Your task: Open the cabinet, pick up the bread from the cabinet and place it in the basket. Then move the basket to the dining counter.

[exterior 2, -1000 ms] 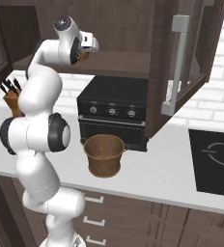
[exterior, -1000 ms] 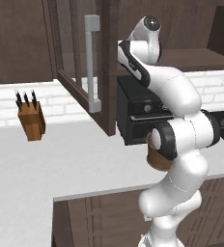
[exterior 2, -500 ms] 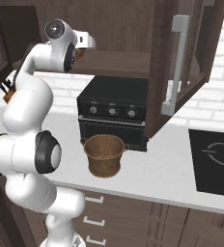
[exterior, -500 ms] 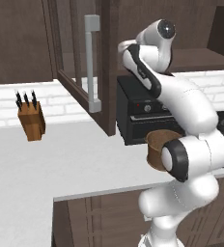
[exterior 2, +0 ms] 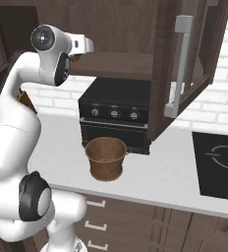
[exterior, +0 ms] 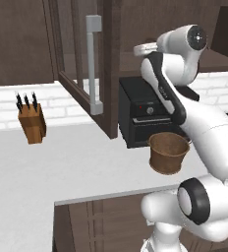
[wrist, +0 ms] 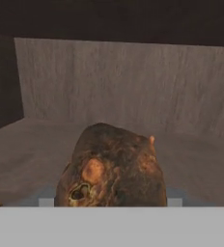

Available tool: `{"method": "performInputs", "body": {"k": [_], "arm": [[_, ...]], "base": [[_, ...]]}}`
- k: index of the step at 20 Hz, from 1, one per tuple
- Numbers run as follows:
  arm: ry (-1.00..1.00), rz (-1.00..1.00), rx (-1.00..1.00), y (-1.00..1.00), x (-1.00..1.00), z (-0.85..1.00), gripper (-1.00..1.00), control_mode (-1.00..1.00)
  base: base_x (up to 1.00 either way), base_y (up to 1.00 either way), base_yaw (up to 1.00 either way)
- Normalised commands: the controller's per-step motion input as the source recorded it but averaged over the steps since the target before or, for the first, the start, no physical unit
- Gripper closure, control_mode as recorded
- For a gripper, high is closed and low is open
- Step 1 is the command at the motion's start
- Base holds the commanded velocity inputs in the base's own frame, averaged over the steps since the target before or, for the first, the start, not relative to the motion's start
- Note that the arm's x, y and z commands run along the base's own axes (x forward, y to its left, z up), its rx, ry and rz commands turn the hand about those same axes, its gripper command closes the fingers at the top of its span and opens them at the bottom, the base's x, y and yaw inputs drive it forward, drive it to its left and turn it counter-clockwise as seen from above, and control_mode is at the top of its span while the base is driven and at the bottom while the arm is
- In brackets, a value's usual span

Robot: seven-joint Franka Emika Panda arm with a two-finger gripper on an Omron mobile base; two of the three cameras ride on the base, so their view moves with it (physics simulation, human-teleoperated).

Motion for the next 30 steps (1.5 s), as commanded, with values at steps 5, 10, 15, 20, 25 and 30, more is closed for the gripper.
{"method": "performInputs", "body": {"k": [5, 10, 15, 20, 25, 30], "arm": [[0.05, 0.00, 0.03, -0.21, -1.00, 0.23, 1.00, -1.00], [0.03, -0.03, 0.05, -0.04, -1.00, -0.02, 1.00, -1.00], [0.16, -0.07, 0.04, -0.03, -1.00, -0.28, 1.00, -1.00], [0.30, -0.03, 0.01, -0.14, -1.00, -0.71, 1.00, -1.00], [0.43, 0.00, -0.06, -0.20, -0.51, -1.00, 1.00, -1.00], [0.21, 0.02, -0.02, -0.06, 0.13, -1.00, 1.00, -1.00]], "base": [[0.00, 0.00, 0.00], [0.00, 0.00, 0.00], [0.00, 0.00, 0.00], [0.00, 0.00, 0.00], [0.00, 0.00, 0.00], [0.00, 0.00, 0.00]]}}
